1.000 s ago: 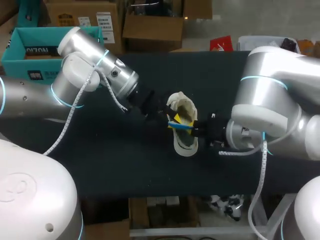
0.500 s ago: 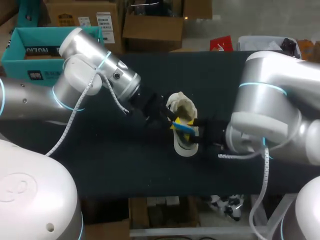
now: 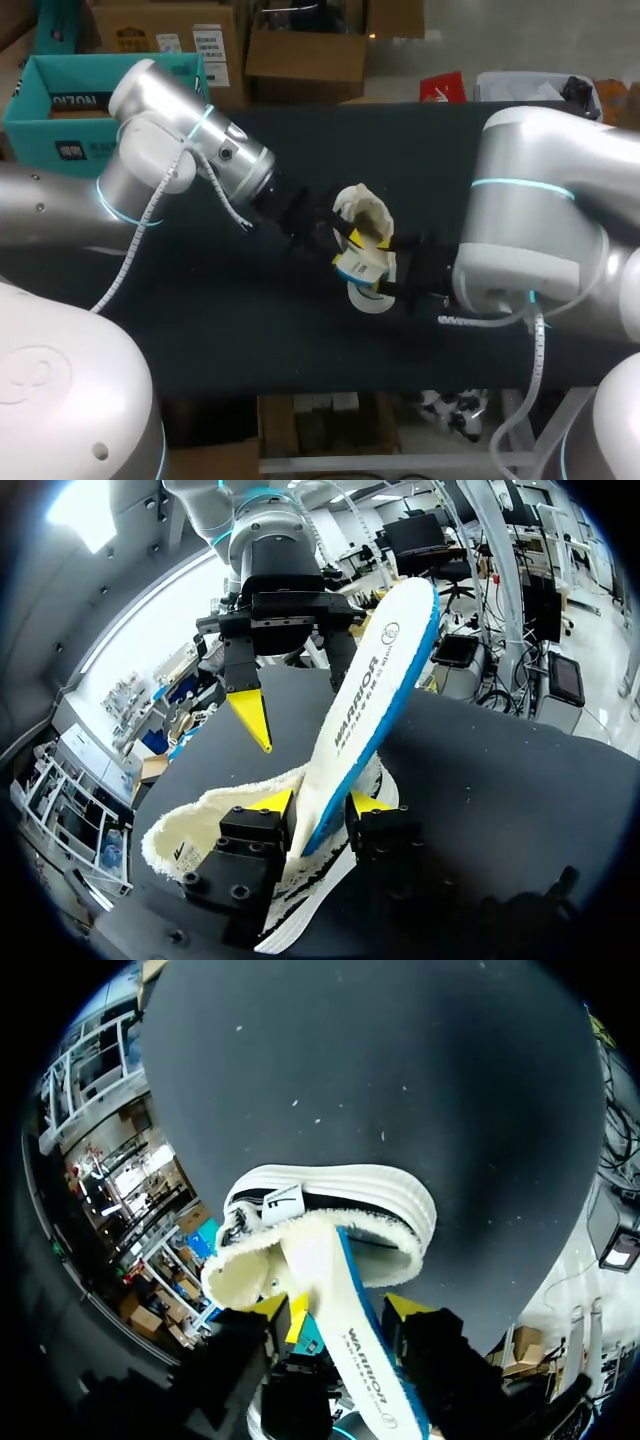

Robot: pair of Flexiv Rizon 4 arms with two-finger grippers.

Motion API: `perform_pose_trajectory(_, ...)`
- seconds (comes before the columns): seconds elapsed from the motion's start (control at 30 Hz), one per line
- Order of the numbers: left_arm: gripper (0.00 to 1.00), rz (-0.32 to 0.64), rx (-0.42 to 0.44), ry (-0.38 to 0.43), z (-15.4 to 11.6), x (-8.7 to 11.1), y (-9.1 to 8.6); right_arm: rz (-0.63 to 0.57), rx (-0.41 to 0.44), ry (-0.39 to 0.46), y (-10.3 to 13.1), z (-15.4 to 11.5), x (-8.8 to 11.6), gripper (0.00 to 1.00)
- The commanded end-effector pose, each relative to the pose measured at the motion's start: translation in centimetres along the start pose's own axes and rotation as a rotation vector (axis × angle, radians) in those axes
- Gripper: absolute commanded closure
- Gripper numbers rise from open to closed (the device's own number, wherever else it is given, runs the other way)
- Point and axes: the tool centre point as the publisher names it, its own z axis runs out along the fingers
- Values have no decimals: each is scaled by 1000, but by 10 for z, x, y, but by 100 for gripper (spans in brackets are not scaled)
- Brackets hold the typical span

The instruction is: Open the shoe tongue, take the insole out of the shoe, put the insole back into the shoe, and pack the shoe into the shoebox

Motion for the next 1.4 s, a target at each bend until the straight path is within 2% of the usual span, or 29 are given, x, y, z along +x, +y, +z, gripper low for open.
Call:
perform_pose_trajectory(0.03, 60, 1, 3, -7, 2, 3, -1, 0, -14, 102, -5, 2, -5, 59)
perform_pose_trajectory(0.13, 61, 5, 11, -3, 5, 4, -4, 0, -11, 105, -5, 2, -4, 61)
perform_pose_trajectory(0.2, 69, 11, 13, -2, 5, 3, -6, 1, -7, 107, -4, 2, -3, 61)
perform_pose_trajectory(0.23, 78, 13, 13, -2, 6, 3, -7, 1, -7, 107, -4, 2, -3, 61)
perform_pose_trajectory(0.27, 95, 14, 14, -3, 6, 3, -7, 1, -6, 107, -3, 3, -2, 61)
perform_pose_trajectory(0.3, 100, 15, 13, -4, 6, 2, -7, 2, -5, 107, -3, 3, -2, 60)
perform_pose_trajectory(0.73, 100, 12, 13, -28, 4, -1, -4, 6, 5, 107, -4, 3, 0, 56)
perform_pose_trajectory(0.8, 100, 16, 19, -37, 5, -1, -4, 8, 8, 107, -4, 3, 0, 59)
perform_pose_trajectory(0.97, 100, 29, 21, -63, 6, -2, -5, 16, 14, 111, -2, 3, 1, 100)
perform_pose_trajectory(1.27, 100, 47, 12, -84, 6, -2, -6, -22, -23, 95, -2, 8, 8, 100)
perform_pose_trajectory(1.4, 100, 49, -7, -89, 8, -5, -4, -27, -21, 88, 4, 15, 12, 100)
